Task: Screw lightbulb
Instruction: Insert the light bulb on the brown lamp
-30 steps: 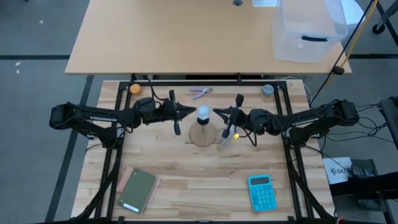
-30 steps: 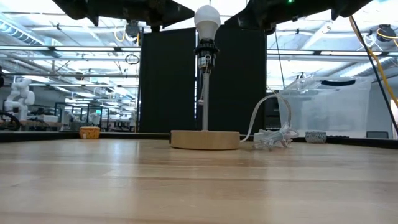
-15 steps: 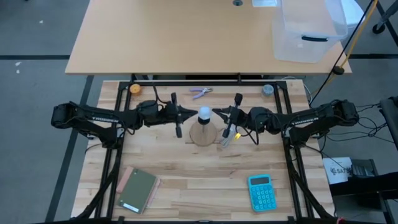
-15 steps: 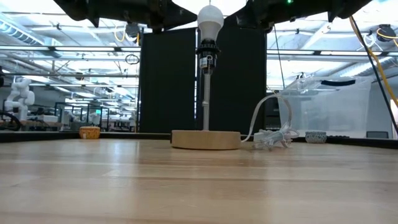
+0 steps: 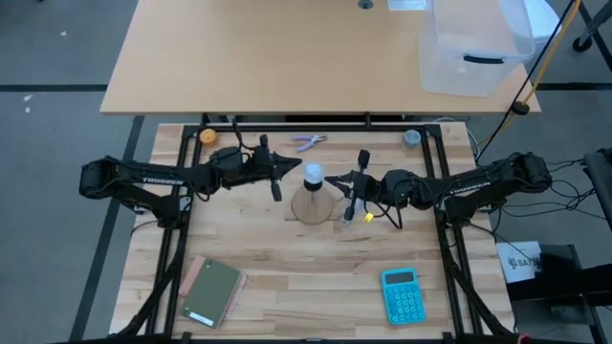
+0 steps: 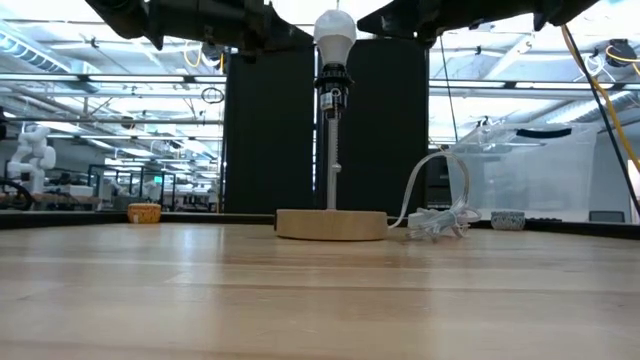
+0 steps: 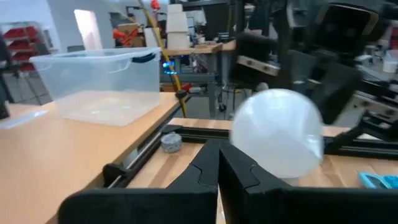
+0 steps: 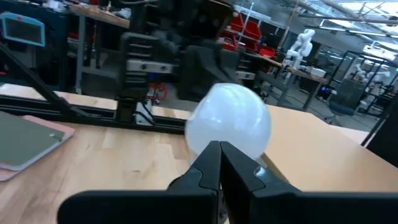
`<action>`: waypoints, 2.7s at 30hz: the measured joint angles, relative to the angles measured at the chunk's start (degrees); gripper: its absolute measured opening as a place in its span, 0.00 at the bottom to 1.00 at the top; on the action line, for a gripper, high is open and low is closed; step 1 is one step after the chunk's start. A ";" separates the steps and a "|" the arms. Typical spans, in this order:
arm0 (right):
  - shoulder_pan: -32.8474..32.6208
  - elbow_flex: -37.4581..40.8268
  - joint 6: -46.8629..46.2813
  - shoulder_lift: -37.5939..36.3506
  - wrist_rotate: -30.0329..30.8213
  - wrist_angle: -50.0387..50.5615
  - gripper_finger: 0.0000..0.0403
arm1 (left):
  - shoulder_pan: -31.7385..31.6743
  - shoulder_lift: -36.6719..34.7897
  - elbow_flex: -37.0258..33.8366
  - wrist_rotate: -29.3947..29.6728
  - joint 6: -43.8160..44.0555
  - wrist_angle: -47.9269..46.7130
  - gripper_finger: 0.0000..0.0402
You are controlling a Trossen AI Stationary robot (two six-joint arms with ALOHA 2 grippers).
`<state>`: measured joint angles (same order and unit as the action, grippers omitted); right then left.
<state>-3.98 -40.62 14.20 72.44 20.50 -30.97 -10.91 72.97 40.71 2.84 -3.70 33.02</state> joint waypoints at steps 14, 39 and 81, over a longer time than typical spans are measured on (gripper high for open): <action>-1.17 0.00 0.24 0.00 7.86 1.86 0.00 | 1.07 -2.40 0.00 -2.63 -0.51 -0.39 0.00; 2.05 -0.02 1.94 1.09 0.50 -2.64 0.00 | 4.16 1.42 0.00 -0.35 -2.31 0.23 0.00; 6.27 -0.33 11.71 4.61 10.15 -13.27 0.00 | 1.02 -0.50 0.00 0.25 -7.15 0.60 0.00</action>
<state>2.29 -40.95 25.91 77.06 30.64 -44.24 -9.89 72.47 40.71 3.09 -10.85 33.62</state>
